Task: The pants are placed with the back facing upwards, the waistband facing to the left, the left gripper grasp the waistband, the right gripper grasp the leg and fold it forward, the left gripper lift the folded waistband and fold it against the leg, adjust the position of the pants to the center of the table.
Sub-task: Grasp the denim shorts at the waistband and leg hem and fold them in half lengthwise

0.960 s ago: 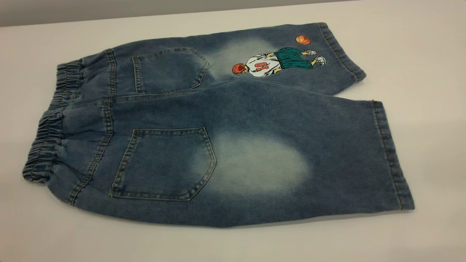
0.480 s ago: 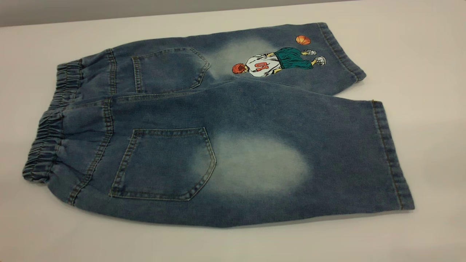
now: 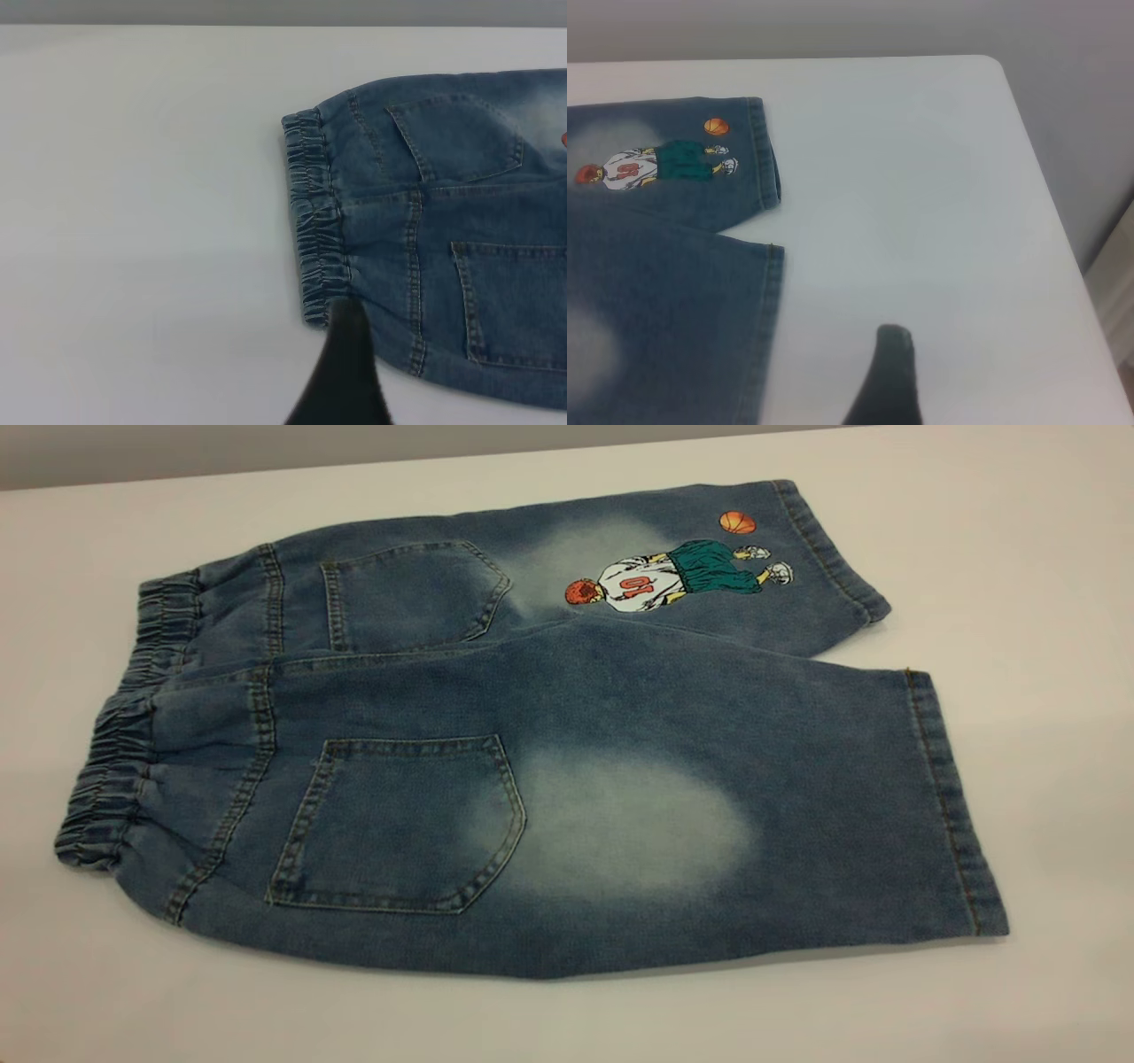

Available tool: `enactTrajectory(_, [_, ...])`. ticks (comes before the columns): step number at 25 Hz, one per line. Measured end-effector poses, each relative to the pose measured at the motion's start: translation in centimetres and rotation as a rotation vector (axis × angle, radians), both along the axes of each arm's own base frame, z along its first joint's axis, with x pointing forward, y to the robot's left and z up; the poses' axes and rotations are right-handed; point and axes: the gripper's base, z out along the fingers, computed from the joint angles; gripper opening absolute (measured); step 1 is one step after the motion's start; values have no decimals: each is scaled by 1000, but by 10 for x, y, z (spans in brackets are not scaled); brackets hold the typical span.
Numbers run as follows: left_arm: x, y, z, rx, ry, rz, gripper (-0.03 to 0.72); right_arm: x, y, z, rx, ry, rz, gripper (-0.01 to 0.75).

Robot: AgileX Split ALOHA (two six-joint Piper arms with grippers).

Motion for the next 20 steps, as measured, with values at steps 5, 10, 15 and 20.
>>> enactTrajectory(5, [0,0,0,0,0,0,549,0,0,0,0,0,0,566])
enactTrajectory(10, [0,0,0,0,0,0,549,0,0,0,0,0,0,566])
enactTrajectory(15, [0,0,0,0,0,0,549,0,0,0,0,0,0,566])
enactTrajectory(20, [0,0,0,0,0,0,549,0,1,0,8,0,6,566])
